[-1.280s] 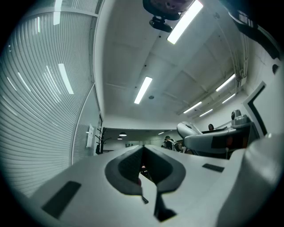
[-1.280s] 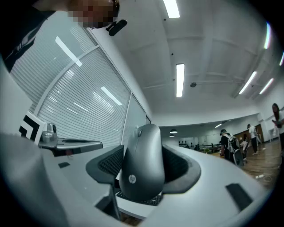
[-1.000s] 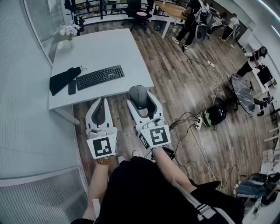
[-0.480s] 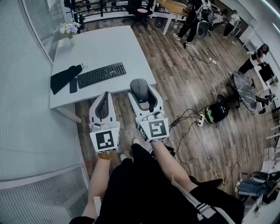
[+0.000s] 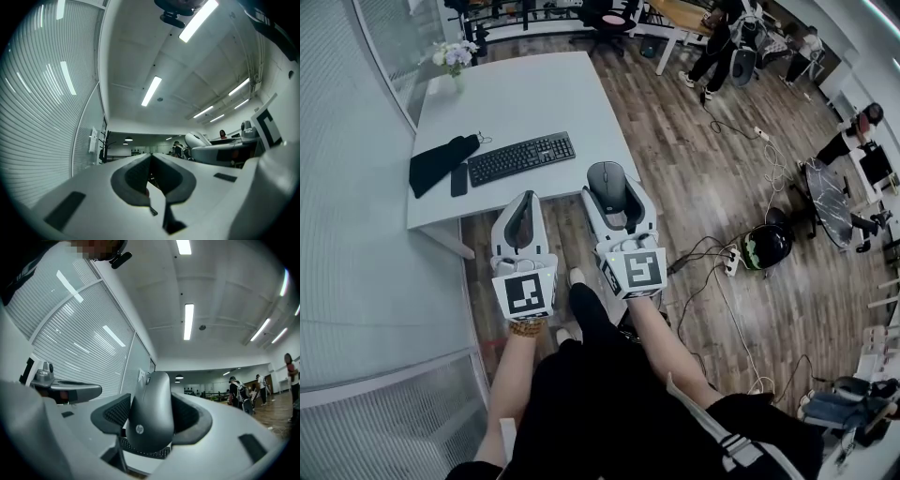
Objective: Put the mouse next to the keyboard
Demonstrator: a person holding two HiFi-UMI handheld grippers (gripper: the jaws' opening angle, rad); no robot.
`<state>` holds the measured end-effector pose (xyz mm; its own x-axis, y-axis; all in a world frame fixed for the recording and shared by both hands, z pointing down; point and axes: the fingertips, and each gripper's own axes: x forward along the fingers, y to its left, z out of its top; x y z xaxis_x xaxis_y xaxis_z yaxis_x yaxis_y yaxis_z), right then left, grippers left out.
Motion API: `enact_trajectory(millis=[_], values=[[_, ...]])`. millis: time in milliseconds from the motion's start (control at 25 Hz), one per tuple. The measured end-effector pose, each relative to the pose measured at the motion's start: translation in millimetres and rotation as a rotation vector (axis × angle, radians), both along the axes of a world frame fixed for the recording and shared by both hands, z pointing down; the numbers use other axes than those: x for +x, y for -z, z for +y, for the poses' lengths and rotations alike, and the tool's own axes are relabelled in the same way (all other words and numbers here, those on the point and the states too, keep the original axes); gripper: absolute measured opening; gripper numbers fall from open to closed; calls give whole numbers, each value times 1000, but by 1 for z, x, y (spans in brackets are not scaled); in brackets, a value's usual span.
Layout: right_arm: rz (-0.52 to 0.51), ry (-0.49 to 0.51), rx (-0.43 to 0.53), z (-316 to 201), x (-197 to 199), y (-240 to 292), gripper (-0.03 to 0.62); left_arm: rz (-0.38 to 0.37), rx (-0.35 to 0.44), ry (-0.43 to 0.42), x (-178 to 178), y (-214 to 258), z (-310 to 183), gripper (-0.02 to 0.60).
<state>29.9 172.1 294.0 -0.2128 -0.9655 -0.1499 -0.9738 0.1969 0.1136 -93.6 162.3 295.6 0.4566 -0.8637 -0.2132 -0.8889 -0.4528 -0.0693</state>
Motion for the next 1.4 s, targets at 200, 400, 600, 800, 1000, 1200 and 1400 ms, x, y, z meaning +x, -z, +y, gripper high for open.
enact_trajectory(millis=[200,400,600,800,1000,1200,1400], values=[[0,-2,-4,-17,8,-3,262,14,-8,8,4,-2,-17,9],[0,-6,-9,-41,20,-6,262,7,-20,15,11,-7,-41,9],[3,-8,-19,-68,31,-11,262,-16,-28,15,19,-14,-70,9],[3,-8,-26,-95,40,-13,262,-13,-33,17,28,-15,-97,9],[8,-5,-28,-121,47,-14,262,-23,-39,19,35,-19,-122,9],[11,-7,-36,-150,55,-17,262,-30,-46,16,42,-22,-150,9],[11,-6,-40,-172,66,-20,262,-18,-53,25,50,-24,-171,9]])
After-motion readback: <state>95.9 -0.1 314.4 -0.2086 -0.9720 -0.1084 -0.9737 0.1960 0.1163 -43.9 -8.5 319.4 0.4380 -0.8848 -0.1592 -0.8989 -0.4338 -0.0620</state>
